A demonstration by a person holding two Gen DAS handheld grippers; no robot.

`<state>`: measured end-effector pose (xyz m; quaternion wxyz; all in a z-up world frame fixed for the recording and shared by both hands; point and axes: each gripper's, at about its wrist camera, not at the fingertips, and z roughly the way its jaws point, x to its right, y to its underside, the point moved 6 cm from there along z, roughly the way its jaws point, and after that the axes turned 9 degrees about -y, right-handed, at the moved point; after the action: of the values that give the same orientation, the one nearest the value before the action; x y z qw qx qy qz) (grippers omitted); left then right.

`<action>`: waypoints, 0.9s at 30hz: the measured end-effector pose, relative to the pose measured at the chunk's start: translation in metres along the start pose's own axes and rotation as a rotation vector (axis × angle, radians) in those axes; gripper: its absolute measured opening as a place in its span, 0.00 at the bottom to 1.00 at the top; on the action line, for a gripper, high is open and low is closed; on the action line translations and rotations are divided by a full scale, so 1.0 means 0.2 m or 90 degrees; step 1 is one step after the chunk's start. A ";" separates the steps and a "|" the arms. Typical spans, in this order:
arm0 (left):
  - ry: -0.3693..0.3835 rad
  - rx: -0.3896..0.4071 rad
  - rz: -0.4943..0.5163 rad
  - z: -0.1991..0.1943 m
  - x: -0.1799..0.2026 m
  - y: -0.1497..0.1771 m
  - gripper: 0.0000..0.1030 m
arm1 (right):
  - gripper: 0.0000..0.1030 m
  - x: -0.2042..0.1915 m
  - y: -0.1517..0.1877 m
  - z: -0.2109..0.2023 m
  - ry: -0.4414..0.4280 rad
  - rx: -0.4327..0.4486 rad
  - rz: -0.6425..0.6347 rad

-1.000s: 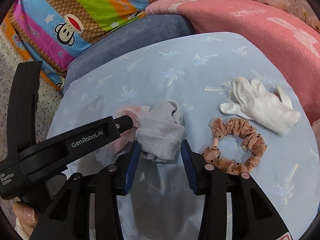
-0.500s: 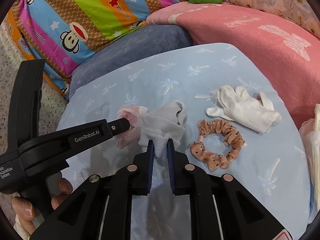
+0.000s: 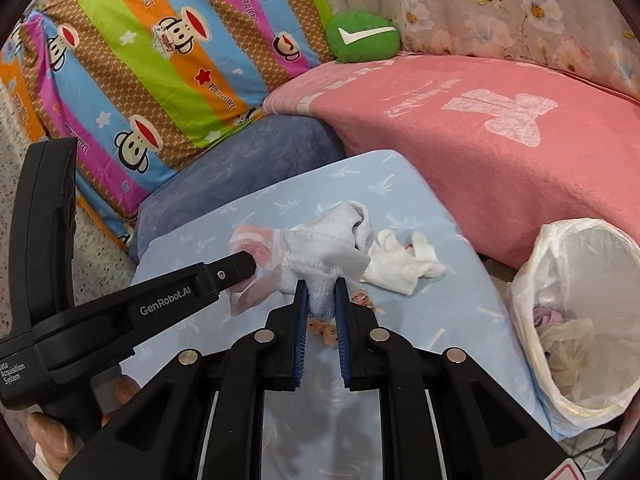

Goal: Organize soft objects
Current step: 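Carry both socks over the white bin and open both grippers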

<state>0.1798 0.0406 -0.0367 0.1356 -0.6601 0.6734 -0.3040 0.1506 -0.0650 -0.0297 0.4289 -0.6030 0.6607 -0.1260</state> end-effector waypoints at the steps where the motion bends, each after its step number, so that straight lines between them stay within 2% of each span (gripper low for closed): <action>1: 0.005 0.003 0.010 -0.01 0.04 0.00 0.18 | 0.12 0.03 -0.01 -0.04 0.004 0.009 0.004; 17: 0.080 0.033 0.168 -0.14 0.69 0.10 0.18 | 0.13 0.52 -0.06 -0.63 0.080 0.129 0.086; 25: 0.108 0.032 0.227 -0.14 0.93 0.17 0.18 | 0.13 0.74 -0.04 -0.82 0.116 0.163 0.126; 27: 0.114 0.028 0.240 -0.13 0.98 0.18 0.18 | 0.10 0.78 -0.04 -0.85 0.121 0.168 0.134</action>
<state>0.1168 -0.1460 0.0059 0.1444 -0.4897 0.7874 -0.3454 0.0493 -0.2676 0.0124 0.4510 -0.4541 0.7355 -0.2224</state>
